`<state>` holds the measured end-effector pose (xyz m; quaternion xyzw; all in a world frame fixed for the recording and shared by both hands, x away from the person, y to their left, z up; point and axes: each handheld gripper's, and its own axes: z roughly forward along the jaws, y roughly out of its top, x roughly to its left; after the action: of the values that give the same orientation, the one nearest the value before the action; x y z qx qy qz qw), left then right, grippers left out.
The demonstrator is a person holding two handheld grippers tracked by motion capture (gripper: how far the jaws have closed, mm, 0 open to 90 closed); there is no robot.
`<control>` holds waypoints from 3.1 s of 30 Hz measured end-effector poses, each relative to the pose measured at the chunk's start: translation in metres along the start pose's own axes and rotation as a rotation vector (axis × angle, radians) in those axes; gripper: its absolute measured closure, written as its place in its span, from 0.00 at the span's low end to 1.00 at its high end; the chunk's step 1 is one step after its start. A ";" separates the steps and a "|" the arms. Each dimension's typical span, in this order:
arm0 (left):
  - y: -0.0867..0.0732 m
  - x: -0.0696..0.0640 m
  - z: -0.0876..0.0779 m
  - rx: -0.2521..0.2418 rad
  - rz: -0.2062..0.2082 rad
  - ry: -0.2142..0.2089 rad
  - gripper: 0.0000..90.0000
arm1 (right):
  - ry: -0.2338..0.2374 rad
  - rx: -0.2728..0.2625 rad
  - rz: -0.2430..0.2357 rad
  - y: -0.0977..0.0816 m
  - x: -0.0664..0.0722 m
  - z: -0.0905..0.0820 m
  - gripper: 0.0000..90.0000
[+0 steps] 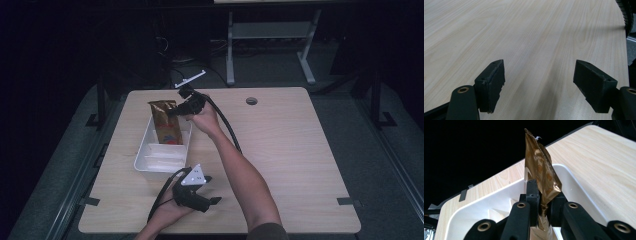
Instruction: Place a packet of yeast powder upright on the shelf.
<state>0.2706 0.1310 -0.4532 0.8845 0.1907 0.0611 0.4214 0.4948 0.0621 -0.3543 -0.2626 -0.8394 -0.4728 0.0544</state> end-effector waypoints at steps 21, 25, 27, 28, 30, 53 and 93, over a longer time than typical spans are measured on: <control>0.000 -0.002 0.003 0.008 0.011 -0.002 0.28 | -0.003 0.019 0.028 -0.012 -0.008 -0.010 0.62; 0.000 -0.002 0.003 0.009 0.013 -0.003 0.28 | -0.004 0.011 0.028 -0.016 -0.008 -0.019 0.60; 0.000 -0.002 0.003 0.010 0.014 -0.004 0.28 | -0.005 0.009 0.026 -0.017 -0.008 -0.021 0.59; 0.000 -0.003 0.003 0.011 0.015 -0.004 0.28 | -0.005 0.006 0.029 -0.019 -0.008 -0.024 0.59; 0.001 -0.003 0.004 0.011 0.016 -0.005 0.28 | -0.006 0.002 0.030 -0.022 -0.008 -0.031 0.58; 0.002 -0.005 0.004 0.009 0.020 -0.009 0.27 | -0.011 -0.058 0.056 -0.074 -0.011 -0.103 0.52; 0.002 -0.004 0.005 0.005 0.009 -0.012 0.27 | -0.066 -0.103 0.115 -0.156 -0.016 -0.186 0.45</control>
<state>0.2687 0.1252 -0.4547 0.8867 0.1843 0.0574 0.4202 0.4022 -0.1618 -0.3771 -0.3285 -0.7987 -0.5026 0.0403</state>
